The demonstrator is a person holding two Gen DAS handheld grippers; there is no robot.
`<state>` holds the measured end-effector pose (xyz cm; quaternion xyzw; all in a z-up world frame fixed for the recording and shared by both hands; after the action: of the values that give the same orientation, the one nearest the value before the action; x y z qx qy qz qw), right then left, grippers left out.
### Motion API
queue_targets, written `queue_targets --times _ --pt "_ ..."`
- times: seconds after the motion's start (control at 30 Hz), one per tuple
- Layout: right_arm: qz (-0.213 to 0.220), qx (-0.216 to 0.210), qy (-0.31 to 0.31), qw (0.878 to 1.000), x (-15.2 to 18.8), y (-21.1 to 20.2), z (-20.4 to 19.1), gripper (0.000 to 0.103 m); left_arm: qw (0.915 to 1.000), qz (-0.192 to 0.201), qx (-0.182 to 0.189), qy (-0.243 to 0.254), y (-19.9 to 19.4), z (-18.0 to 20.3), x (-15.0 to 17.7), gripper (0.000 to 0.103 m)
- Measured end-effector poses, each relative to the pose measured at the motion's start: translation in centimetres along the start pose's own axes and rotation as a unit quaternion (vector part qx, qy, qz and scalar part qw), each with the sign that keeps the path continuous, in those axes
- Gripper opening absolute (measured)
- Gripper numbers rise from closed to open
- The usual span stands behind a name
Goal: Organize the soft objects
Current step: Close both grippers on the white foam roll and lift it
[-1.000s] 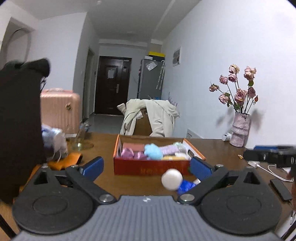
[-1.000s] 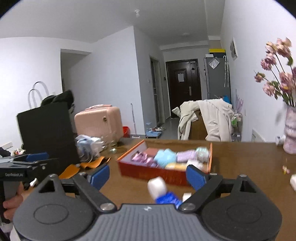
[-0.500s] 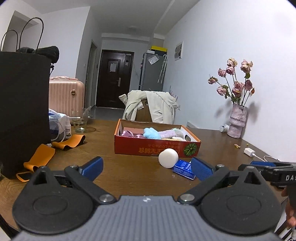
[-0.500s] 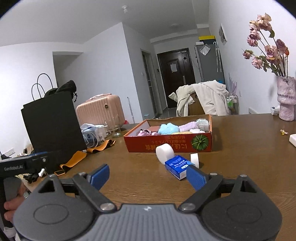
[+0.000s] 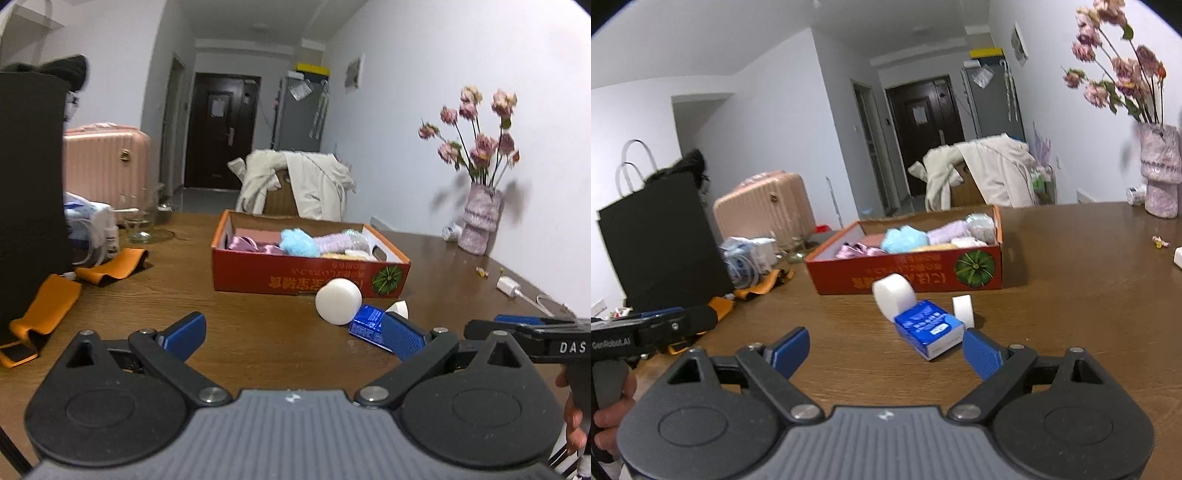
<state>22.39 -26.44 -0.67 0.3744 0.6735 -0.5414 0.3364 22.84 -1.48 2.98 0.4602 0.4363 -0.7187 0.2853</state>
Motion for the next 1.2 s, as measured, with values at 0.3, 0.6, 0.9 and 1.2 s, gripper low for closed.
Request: queue_targets --times 0.3,0.6,0.9,1.2 --pt "-0.04 0.015 0.008 0.999 -0.6 7.3 1.9 0.081 0.9967 -0.041 0.049 0.049 11.2 0.0 -1.7 0.103" --pt "-0.07 0.044 0.022 0.996 -1.9 15.5 4.9 0.054 0.9865 -0.115 0.083 0.082 21.9 0.1 -1.6 0.102" --pt "-0.091 0.034 0.025 0.995 -1.5 19.0 5.4 0.018 0.9806 -0.144 0.127 0.04 24.0 -1.1 -0.6 0.056" --pt "-0.045 0.037 0.029 0.998 -2.9 14.8 5.0 0.018 0.9888 -0.092 0.115 0.022 18.1 0.4 -3.1 0.055"
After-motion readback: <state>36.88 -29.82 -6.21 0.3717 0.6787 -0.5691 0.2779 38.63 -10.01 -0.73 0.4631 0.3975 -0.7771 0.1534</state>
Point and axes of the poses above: each gripper's, at about its wrist camera, not at the fingertips, and y roughly the way its jaws point, z to its right, x to its underside, the point moved 5 cm from there along y, roughly the way its jaws point, and after that the axes turned 12 degrees about x, right-handed, at the moved point
